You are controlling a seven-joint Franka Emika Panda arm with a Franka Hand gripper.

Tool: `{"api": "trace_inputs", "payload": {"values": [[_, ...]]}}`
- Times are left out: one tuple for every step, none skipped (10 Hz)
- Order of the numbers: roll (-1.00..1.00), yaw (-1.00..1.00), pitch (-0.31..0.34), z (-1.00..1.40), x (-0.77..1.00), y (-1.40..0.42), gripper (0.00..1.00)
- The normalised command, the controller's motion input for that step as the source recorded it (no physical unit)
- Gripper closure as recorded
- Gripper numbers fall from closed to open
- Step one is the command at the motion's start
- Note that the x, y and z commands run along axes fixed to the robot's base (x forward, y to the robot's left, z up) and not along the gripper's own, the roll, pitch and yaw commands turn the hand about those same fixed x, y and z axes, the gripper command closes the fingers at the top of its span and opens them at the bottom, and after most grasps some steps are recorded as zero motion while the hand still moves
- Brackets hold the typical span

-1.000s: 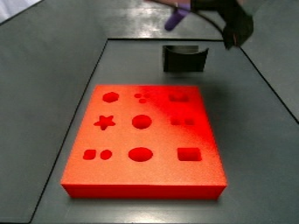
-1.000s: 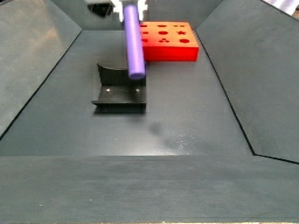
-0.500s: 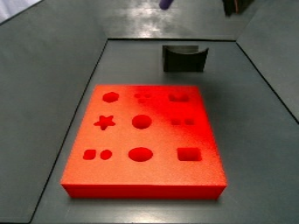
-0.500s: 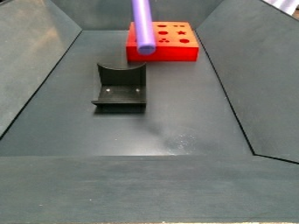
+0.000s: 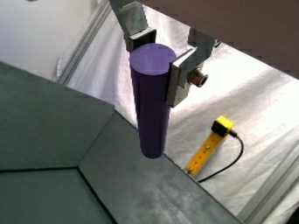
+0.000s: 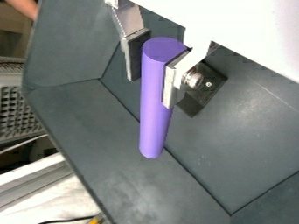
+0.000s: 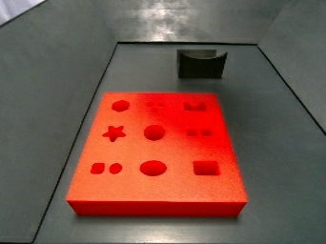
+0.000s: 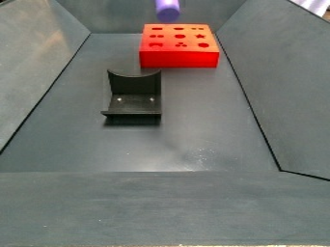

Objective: Pick up the round object. Move up. Place the round object on the fixture. Regrasp the round object. Move to above the board. Insert the round object.
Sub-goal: Move to above the board.

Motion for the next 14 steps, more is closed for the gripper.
{"api": "trace_inputs", "payload": {"values": [[-1.00,-0.09,-0.070,0.21,-0.30,-1.00,1.00],[-1.00,-0.09,-0.072,0.19,-0.29,-1.00,1.00],[-1.00,-0.10,-0.073,0.20,-0.31,-1.00,1.00],[-1.00,-0.11,-0.070,0.19,-0.32,-1.00,1.00],[-1.00,-0.11,-0.066,0.19,-0.33,-1.00,1.00],[-1.00,-0.12,-0.062,0.19,-0.33,-1.00,1.00],[-1.00,-0.12,-0.056,0.19,-0.34,-1.00,1.00],[-1.00,-0.13,-0.050,0.19,-0.37,-1.00,1.00],[-1.00,-0.13,-0.047,0.15,-0.32,-0.80,1.00],[-1.00,-0.13,-0.044,0.09,-0.22,-0.50,1.00],[-1.00,-0.12,-0.041,0.04,-0.13,-0.22,1.00],[-1.00,-0.11,-0.044,0.03,-0.10,-0.11,1.00],[-0.77,-0.08,-0.045,0.01,-0.08,-0.05,1.00],[-0.54,-0.05,-0.044,0.01,-0.07,-0.03,1.00]]}}
